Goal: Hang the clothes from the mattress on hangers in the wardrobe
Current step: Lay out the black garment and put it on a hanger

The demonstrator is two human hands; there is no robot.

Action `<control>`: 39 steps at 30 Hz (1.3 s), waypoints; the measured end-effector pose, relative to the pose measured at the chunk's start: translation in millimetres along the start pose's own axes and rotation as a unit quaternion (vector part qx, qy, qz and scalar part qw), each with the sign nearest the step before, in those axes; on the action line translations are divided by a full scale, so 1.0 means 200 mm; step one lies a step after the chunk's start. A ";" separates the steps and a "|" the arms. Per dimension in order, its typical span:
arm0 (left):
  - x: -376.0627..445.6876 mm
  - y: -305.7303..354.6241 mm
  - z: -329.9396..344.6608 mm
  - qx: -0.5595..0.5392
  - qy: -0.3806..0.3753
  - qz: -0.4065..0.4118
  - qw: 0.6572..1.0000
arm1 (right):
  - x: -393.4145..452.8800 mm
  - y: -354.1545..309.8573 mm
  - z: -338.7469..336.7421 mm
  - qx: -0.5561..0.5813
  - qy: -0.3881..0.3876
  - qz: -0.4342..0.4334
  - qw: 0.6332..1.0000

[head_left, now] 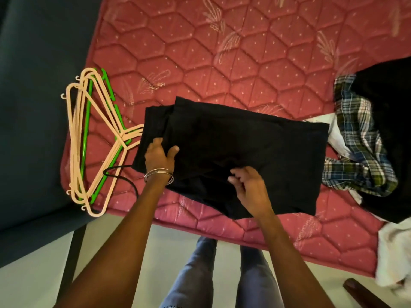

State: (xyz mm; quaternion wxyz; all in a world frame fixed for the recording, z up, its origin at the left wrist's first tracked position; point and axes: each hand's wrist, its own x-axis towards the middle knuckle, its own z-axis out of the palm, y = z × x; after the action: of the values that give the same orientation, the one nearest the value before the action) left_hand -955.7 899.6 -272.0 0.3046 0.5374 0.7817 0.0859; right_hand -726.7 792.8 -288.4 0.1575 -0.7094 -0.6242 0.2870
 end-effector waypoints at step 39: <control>0.02 0.02 -0.10 0.039 -0.069 -0.025 0.997 | -0.25 0.15 -0.06 -0.161 -0.057 -0.026 0.985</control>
State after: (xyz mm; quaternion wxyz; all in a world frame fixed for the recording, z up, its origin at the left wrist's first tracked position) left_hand -964.7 908.0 -255.3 0.3381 0.5340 0.7749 0.0103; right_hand -698.0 740.2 -285.9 0.0134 -0.6914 -0.6886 0.2184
